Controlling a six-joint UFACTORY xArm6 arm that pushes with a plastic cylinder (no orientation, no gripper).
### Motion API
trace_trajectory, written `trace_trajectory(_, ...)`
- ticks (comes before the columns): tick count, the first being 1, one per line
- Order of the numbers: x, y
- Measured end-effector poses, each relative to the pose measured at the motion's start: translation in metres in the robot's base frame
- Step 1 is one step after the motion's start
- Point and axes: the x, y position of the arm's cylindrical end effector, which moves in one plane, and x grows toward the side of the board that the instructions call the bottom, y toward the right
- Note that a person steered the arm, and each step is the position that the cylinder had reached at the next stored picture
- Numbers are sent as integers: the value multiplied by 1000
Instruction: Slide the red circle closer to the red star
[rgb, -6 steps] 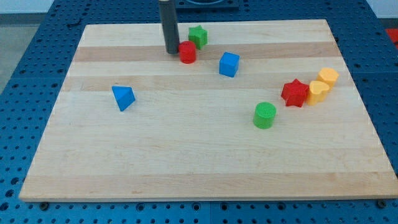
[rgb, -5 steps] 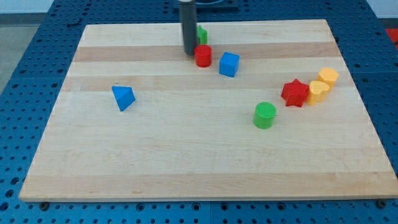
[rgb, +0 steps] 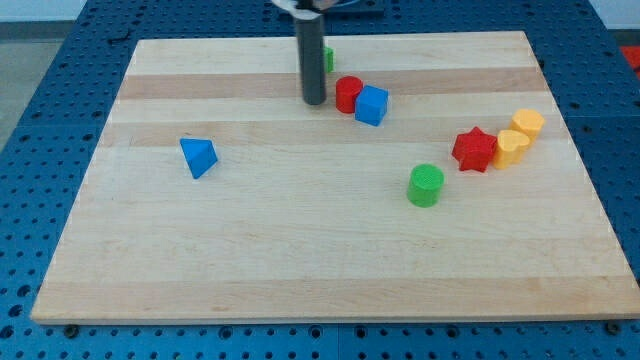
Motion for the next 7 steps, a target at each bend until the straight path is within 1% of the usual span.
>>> trace_trajectory(1,-13,60)
trace_trajectory(2,-24,98)
trace_trajectory(3,-33,98)
trace_trajectory(4,-60,106)
trace_trajectory(5,-72,128)
trace_trajectory(7,-44,160)
